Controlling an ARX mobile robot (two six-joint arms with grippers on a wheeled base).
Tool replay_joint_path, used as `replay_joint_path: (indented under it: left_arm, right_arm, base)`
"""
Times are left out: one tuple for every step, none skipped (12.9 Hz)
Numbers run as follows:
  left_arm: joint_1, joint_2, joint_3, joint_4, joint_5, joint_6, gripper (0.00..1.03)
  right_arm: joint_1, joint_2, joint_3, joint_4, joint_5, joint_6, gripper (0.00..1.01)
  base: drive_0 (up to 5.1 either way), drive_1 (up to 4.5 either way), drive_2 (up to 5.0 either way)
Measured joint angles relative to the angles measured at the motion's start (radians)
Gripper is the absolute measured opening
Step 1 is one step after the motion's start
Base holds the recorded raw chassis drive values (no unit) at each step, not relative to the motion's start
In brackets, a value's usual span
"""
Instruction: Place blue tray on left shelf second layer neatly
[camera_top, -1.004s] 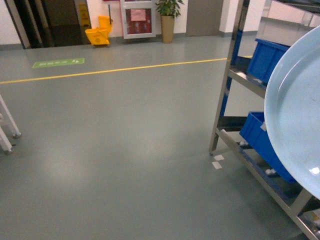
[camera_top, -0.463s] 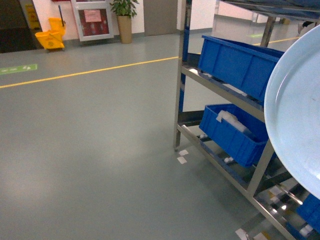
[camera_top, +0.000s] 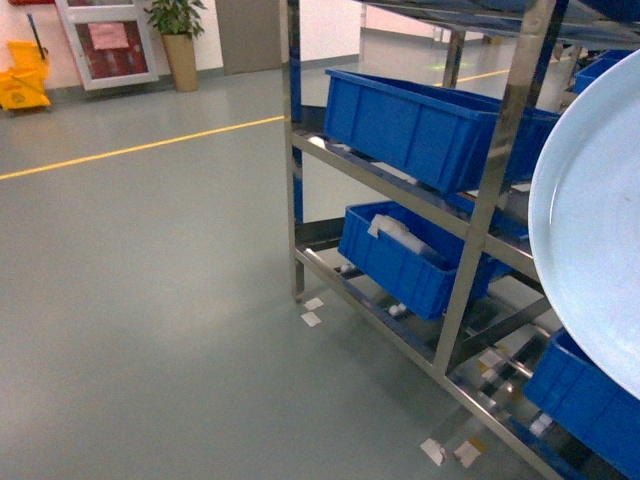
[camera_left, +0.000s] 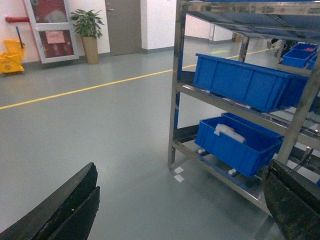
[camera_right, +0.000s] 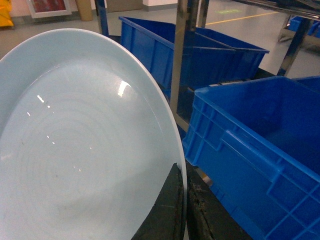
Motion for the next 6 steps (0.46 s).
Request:
replay_joint_path:
  left_arm:
    - [0.0,0.0,0.0,0.0,0.0,0.0,0.98]
    - [0.0,0.0,0.0,0.0,0.0,0.0,0.98]
    - [0.0,0.0,0.0,0.0,0.0,0.0,0.98]
    - [0.0,0.0,0.0,-0.001,0.0,0.0,0.98]
    - [0.0,0.0,0.0,-0.002,0.0,0.0,0.98]
    - [0.0,0.0,0.0,-0.001,0.001,0.0,0.98]
  right_arm:
    - [0.0,0.0,0.0,0.0,0.0,0.0,0.02]
    - [0.0,0.0,0.0,0.0,0.0,0.0,0.02]
    - [0.0,0.0,0.0,0.0,0.0,0.0,0.02]
    - [0.0,0.0,0.0,0.0,0.0,0.0,0.02]
    - [0.0,0.0,0.0,0.0,0.0,0.0,0.02]
    - [0.0,-0.001,0.0,-0.001,0.0,0.0,0.02]
  base:
    - [-1.6,-1.63,-1.6]
    - [-1.6,-1.63,-1.6]
    - [-1.6,-1.57,-1.6]
    - [-1.6,-1.57,-1.6]
    - [-1.6,-1.57,-1.6]
    - [-1.6,-1.57,-1.6]
